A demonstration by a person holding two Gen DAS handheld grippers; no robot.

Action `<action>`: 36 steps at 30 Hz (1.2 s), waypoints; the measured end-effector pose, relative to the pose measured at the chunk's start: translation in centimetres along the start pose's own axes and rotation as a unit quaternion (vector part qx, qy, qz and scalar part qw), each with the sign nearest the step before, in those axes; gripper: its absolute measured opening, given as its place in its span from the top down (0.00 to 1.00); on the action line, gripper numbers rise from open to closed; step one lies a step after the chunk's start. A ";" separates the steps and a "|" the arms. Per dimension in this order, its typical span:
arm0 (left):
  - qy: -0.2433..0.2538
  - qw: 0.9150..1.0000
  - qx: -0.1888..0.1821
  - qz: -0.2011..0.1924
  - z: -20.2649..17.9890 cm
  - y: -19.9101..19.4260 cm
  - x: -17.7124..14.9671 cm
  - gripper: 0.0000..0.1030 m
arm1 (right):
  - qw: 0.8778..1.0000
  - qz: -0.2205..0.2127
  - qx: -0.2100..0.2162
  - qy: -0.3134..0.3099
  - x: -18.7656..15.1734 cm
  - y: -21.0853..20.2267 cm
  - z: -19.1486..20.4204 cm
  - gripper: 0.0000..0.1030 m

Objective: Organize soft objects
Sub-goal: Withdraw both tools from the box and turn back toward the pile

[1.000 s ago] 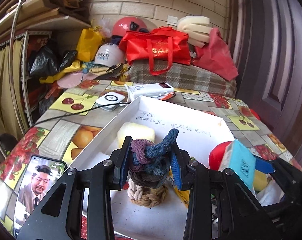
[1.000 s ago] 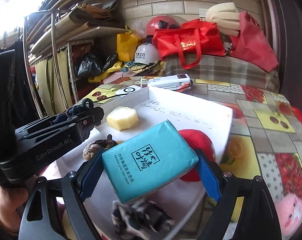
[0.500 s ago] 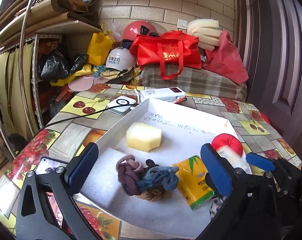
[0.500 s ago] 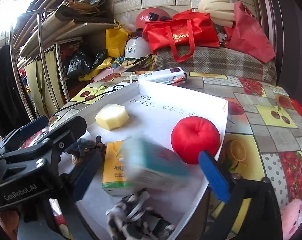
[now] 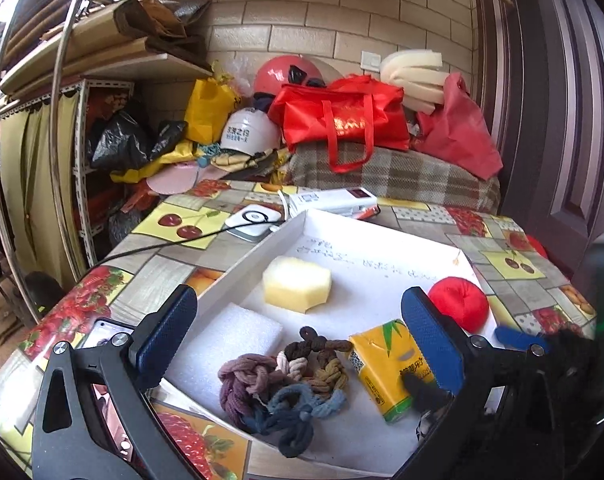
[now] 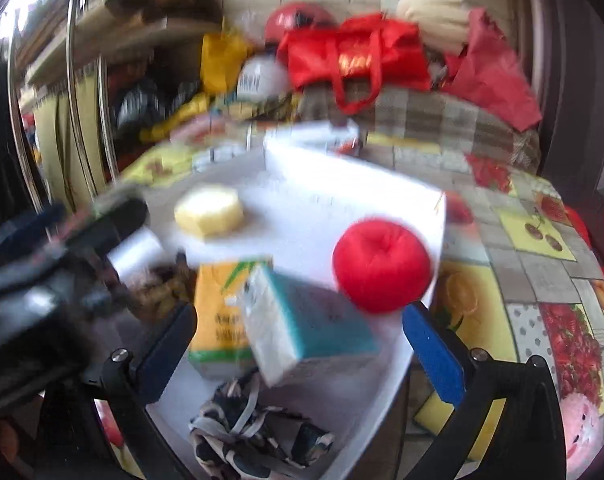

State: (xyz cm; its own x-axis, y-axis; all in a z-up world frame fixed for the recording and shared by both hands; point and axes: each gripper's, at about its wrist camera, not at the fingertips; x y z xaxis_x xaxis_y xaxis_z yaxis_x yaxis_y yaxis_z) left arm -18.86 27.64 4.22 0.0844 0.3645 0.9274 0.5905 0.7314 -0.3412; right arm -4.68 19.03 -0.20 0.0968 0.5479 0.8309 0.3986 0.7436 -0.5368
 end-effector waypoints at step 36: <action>0.006 0.997 -0.069 -0.041 -2.2 -6.6 -2.2 0.00 | 0.971 -0.217 -0.015 0.103 -7.6 -14.1 -11.3 0.00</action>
State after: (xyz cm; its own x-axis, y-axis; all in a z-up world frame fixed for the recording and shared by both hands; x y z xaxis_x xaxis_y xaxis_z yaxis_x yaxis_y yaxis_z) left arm -21.13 20.76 4.76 0.0404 0.2995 0.9533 0.7010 0.6713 -0.2406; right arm -0.72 0.05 2.77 0.0926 0.0956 0.9911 0.4692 0.8738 -0.1281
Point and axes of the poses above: each gripper's, at about its wrist camera, not at the fingertips, and y roughly the way its jaws point, z to its left, x to its top, and after that the axes turned 1 degree about -z, right-handed
